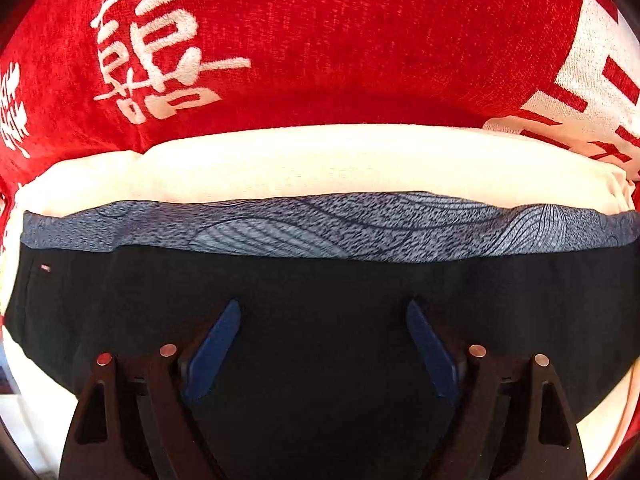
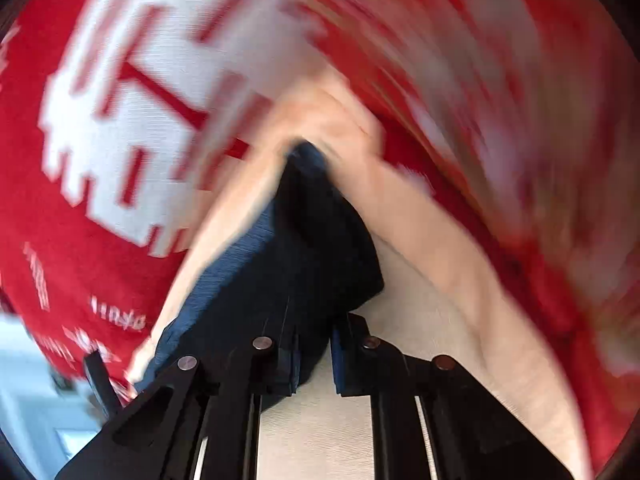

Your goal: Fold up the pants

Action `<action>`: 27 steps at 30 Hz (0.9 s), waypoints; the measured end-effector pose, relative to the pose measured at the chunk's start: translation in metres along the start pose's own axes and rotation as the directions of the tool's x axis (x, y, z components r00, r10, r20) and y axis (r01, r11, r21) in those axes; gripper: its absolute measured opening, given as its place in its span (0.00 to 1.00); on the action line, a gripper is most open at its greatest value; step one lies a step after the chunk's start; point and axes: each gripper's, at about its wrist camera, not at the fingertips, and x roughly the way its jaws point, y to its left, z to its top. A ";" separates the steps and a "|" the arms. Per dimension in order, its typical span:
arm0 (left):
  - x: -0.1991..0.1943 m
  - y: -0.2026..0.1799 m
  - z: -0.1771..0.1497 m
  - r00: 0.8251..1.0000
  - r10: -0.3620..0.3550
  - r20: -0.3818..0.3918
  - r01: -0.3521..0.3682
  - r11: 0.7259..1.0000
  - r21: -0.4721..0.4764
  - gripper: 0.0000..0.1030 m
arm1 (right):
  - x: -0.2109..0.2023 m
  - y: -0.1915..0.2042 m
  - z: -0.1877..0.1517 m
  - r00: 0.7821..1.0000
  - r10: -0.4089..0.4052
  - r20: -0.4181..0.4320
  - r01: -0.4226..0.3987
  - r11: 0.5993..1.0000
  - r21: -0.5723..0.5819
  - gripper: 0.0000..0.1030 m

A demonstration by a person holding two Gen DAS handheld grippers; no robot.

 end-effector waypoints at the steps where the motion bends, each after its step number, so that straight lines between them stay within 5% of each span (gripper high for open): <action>1: -0.002 0.002 0.000 1.000 0.013 0.007 -0.013 1.000 0.012 0.84 | -0.006 0.010 0.001 1.000 -0.019 0.008 0.019 0.998 -0.057 0.13; 3: 0.001 0.005 -0.002 1.000 0.022 0.003 -0.022 0.999 0.036 0.84 | 0.002 0.014 0.004 0.998 -0.063 -0.017 0.060 0.992 -0.113 0.13; 6: 0.009 0.011 -0.005 1.000 0.018 0.021 -0.018 0.999 0.029 0.95 | 0.030 -0.014 0.002 0.982 -0.140 -0.127 0.137 0.990 -0.035 0.30; 12: 0.010 0.030 -0.008 1.000 -0.026 0.007 0.026 1.000 0.011 0.97 | -0.003 0.015 -0.024 0.984 -0.163 -0.066 0.159 0.985 -0.064 0.44; 19: -0.020 0.120 -0.031 0.996 -0.050 0.071 0.049 0.999 0.017 0.97 | 0.024 0.149 -0.067 0.977 -0.041 -0.207 -0.047 0.914 -0.403 0.44; 27: -0.026 0.305 -0.058 0.996 0.036 0.085 -0.027 0.994 -0.106 0.97 | 0.132 0.368 -0.180 0.914 -0.011 -0.406 -0.289 0.685 -0.669 0.44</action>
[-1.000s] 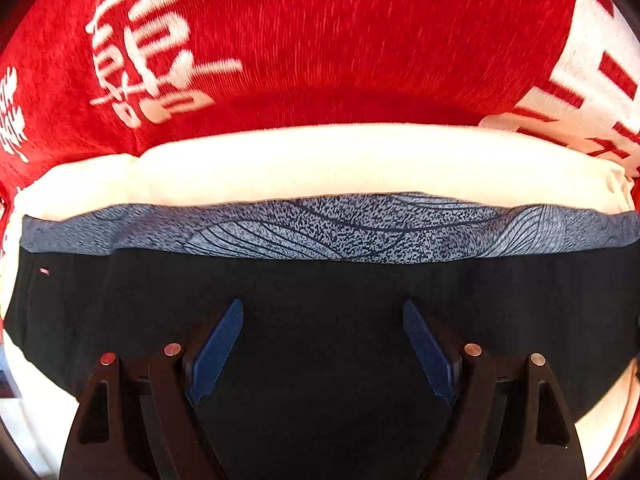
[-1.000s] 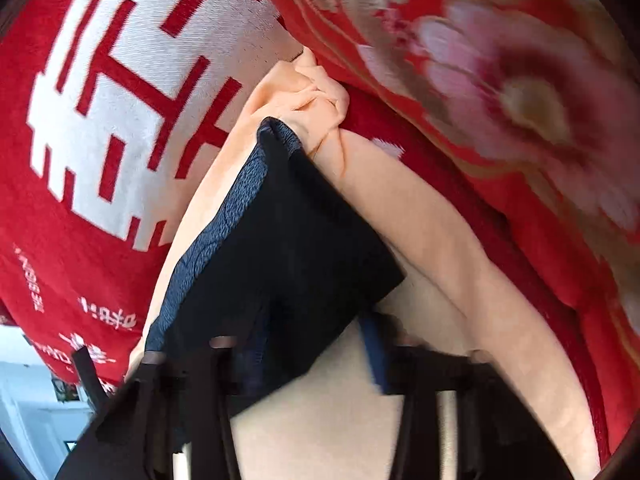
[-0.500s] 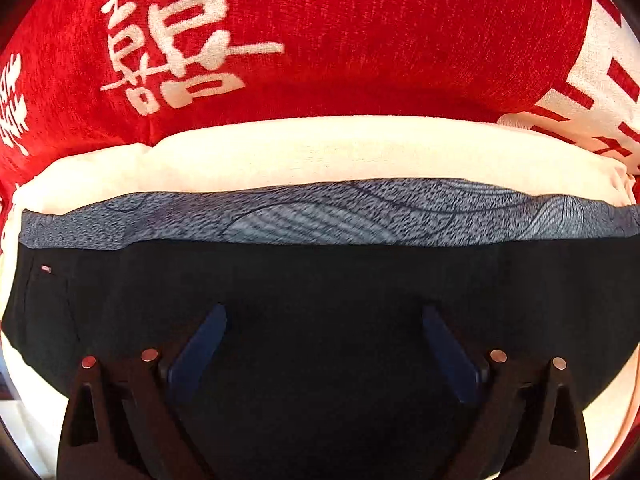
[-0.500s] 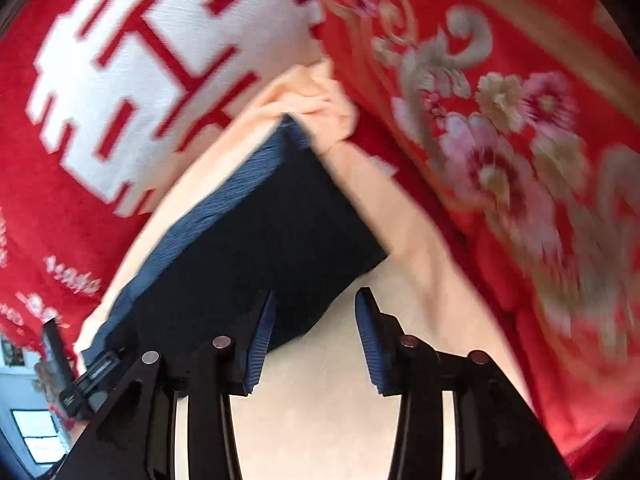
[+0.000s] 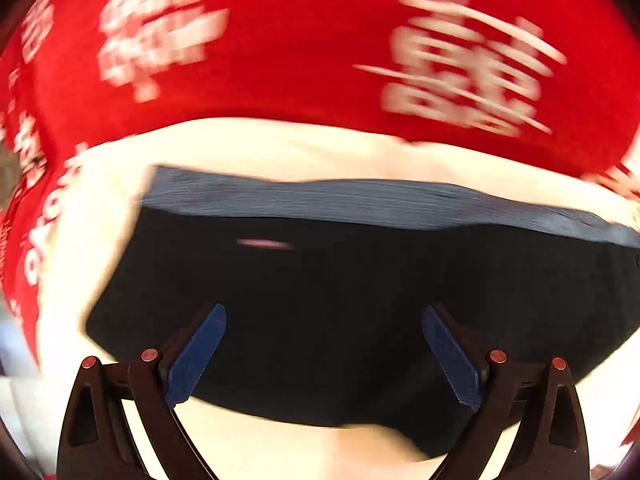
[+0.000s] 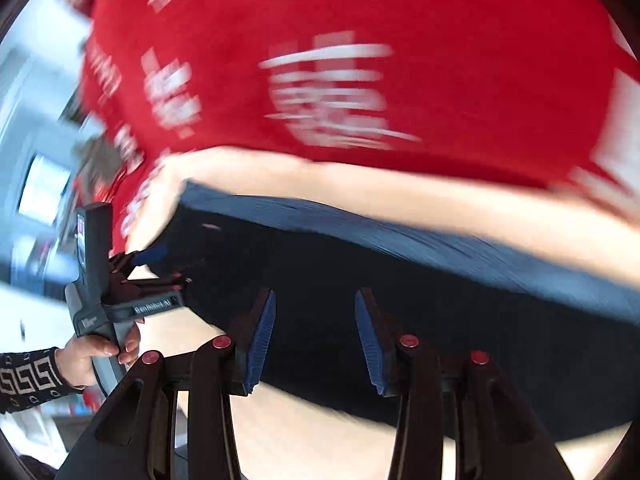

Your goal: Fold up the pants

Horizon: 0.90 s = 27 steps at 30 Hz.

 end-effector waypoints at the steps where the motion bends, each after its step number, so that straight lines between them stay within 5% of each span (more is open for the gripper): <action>1: -0.002 0.022 0.000 1.000 0.011 0.005 -0.011 1.000 -0.017 0.97 | 0.022 0.021 0.018 1.000 0.026 -0.018 -0.026 0.999 -0.035 0.44; 6: 0.006 0.132 0.005 0.999 0.023 0.029 -0.019 0.991 -0.132 0.97 | 0.134 0.128 0.090 0.991 0.045 -0.126 -0.072 0.973 -0.219 0.44; 11: 0.016 0.201 -0.008 0.997 -0.077 -0.005 0.073 0.963 -0.261 0.97 | 0.229 0.195 0.133 0.973 0.032 -0.228 -0.108 0.938 -0.329 0.44; 18: 0.049 0.213 -0.010 0.972 -0.235 -0.001 0.228 0.946 -0.232 0.97 | 0.309 0.219 0.150 0.938 -0.068 -0.340 -0.079 0.912 -0.402 0.44; 19: 0.052 0.211 -0.010 0.967 -0.255 -0.003 0.248 0.943 -0.221 0.96 | 0.311 0.214 0.149 0.930 -0.062 -0.363 -0.089 0.919 -0.384 0.41; 20: 0.054 0.209 -0.010 0.962 -0.274 -0.002 0.267 0.940 -0.212 0.94 | 0.311 0.208 0.148 0.924 -0.038 -0.380 -0.104 0.932 -0.346 0.27; 22: 0.059 0.203 -0.012 0.945 -0.327 -0.008 0.318 0.927 -0.198 0.53 | 0.308 0.206 0.151 0.923 -0.034 -0.384 -0.099 0.942 -0.321 0.15; 25: 0.060 0.203 -0.016 0.930 -0.367 0.002 0.360 0.911 -0.198 0.48 | 0.294 0.209 0.153 0.922 -0.002 -0.387 -0.129 0.941 -0.312 0.11; 27: 0.052 0.209 -0.019 0.927 -0.374 0.025 0.370 0.903 -0.218 0.35 | 0.287 0.214 0.154 0.919 0.029 -0.394 -0.159 0.940 -0.302 0.09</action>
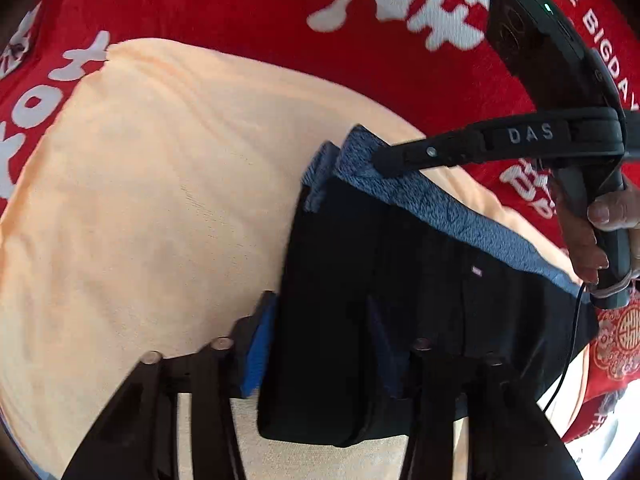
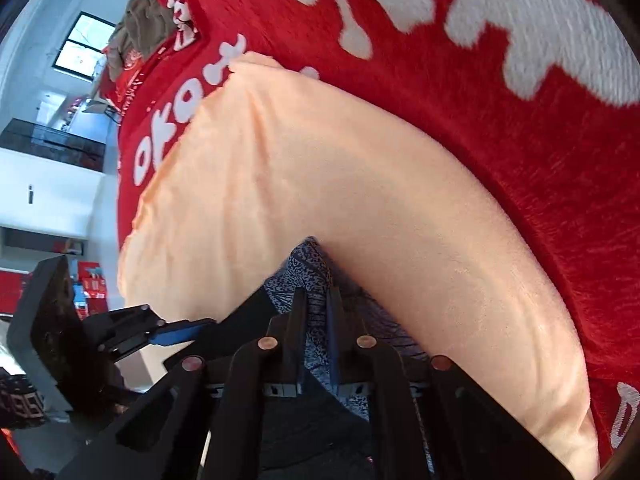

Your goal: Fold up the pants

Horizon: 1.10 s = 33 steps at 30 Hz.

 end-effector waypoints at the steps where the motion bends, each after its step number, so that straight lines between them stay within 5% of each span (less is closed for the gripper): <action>1: -0.006 0.006 0.000 1.000 -0.020 0.009 0.021 0.999 -0.026 0.34 | -0.001 0.004 0.002 1.000 0.013 0.000 -0.013 1.000 -0.005 0.09; 4: -0.018 0.022 -0.001 0.999 -0.007 0.044 0.010 0.997 -0.077 0.34 | 0.003 0.016 0.008 1.000 0.012 0.007 -0.012 0.999 -0.040 0.09; 8: -0.003 0.027 -0.005 0.983 0.183 0.012 -0.183 0.982 -0.055 0.34 | 0.033 0.012 0.012 0.990 -0.140 0.003 0.140 0.989 -0.051 0.09; 11: -0.006 0.019 -0.007 0.975 0.219 0.033 -0.218 0.976 -0.024 0.39 | 0.020 0.013 0.003 0.986 -0.151 0.069 0.152 0.988 0.000 0.19; 12: -0.008 0.014 -0.007 0.970 0.237 0.047 -0.236 0.972 -0.012 0.53 | 0.010 0.013 -0.003 0.983 -0.157 0.092 0.156 0.988 0.014 0.24; 14: -0.016 0.002 -0.008 0.958 0.274 0.088 -0.275 0.961 0.002 0.55 | -0.013 0.011 -0.022 0.978 -0.163 0.129 0.158 0.986 0.050 0.46; 19: -0.027 -0.024 0.000 0.968 0.240 0.073 -0.241 0.971 0.002 0.55 | -0.074 -0.021 -0.104 0.968 -0.143 0.206 0.084 0.959 0.271 0.48; 26: -0.062 -0.074 0.010 0.943 0.287 0.170 -0.302 0.951 0.068 0.57 | -0.131 -0.071 -0.268 0.939 -0.196 0.283 -0.008 0.809 0.588 0.48; 33: -0.012 -0.158 -0.008 0.988 0.156 0.008 -0.155 0.966 0.209 0.58 | -0.122 -0.086 -0.393 0.934 -0.115 0.339 -0.199 0.620 0.759 0.48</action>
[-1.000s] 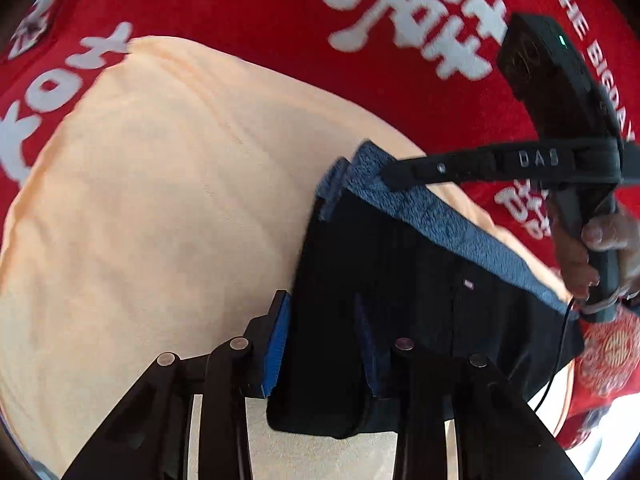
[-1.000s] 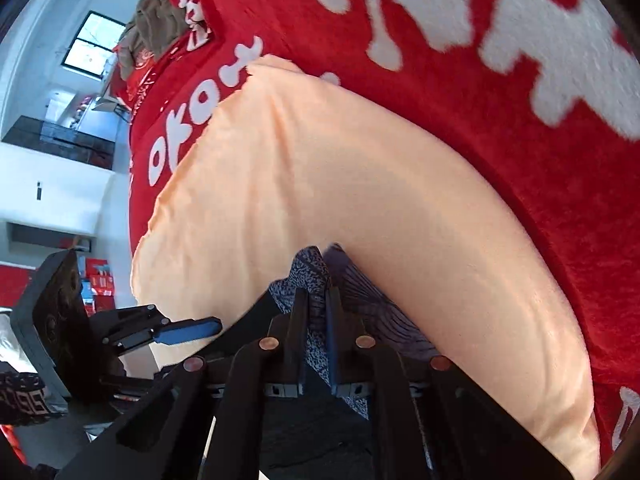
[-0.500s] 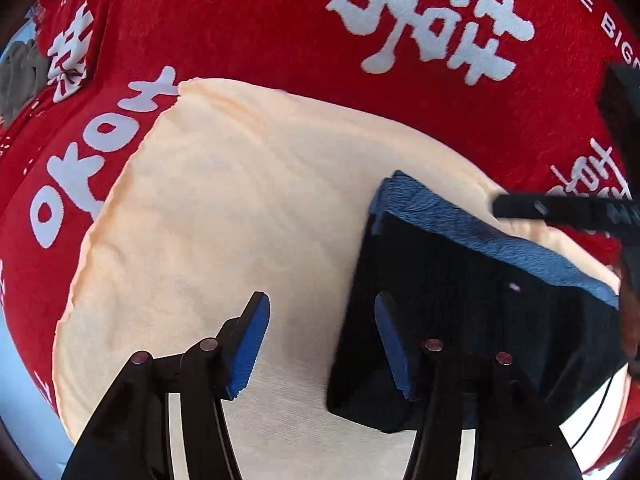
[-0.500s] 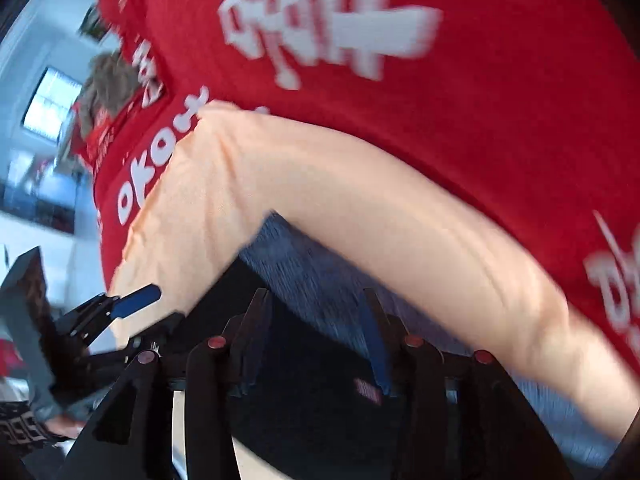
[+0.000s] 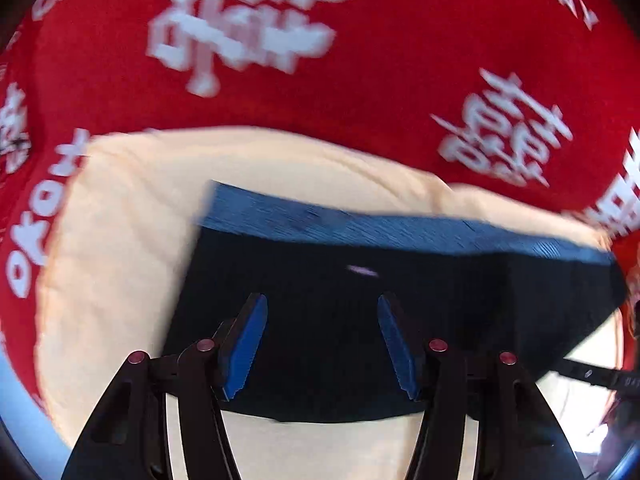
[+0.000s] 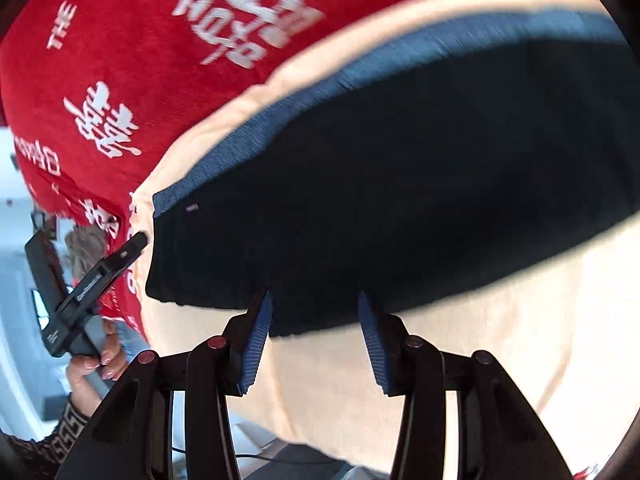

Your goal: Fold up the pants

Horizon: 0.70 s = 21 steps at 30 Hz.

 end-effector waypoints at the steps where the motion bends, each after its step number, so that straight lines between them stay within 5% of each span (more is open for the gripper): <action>1: 0.014 -0.020 -0.005 0.999 -0.037 -0.027 0.037 0.999 0.018 0.57 | 0.002 -0.008 -0.005 1.000 0.018 -0.006 -0.018 1.000 0.025 0.48; 3: 0.037 -0.046 -0.012 0.996 -0.049 -0.071 0.053 0.997 0.059 0.58 | 0.009 -0.022 -0.012 0.998 0.069 -0.002 -0.069 0.996 0.056 0.48; 5: 0.063 -0.067 -0.021 0.996 0.030 -0.087 -0.018 0.991 0.136 0.58 | 0.018 -0.032 -0.014 0.994 0.108 0.017 -0.109 0.990 0.091 0.48; 9: 0.072 -0.074 -0.035 0.998 0.062 -0.016 -0.055 0.965 0.256 0.57 | 0.028 -0.044 -0.009 0.976 0.204 0.071 -0.214 0.962 0.168 0.47; 11: 0.071 -0.076 -0.038 0.998 0.061 -0.023 -0.051 0.951 0.304 0.57 | 0.023 -0.046 -0.006 0.976 0.202 0.081 -0.213 0.961 0.176 0.18; 13: 0.070 -0.074 -0.034 0.998 0.037 -0.053 -0.020 0.955 0.296 0.57 | 0.011 -0.041 -0.005 0.972 0.218 0.093 -0.229 0.963 0.141 0.15; 16: 0.070 -0.071 -0.027 0.996 0.014 -0.085 0.008 0.967 0.255 0.57 | 0.003 -0.035 -0.007 0.978 0.194 0.073 -0.200 0.976 0.091 0.15; 21: 0.073 -0.077 -0.030 0.996 0.047 -0.074 -0.024 0.960 0.280 0.58 | 0.013 -0.052 -0.021 0.972 0.232 0.034 -0.234 0.952 0.200 0.22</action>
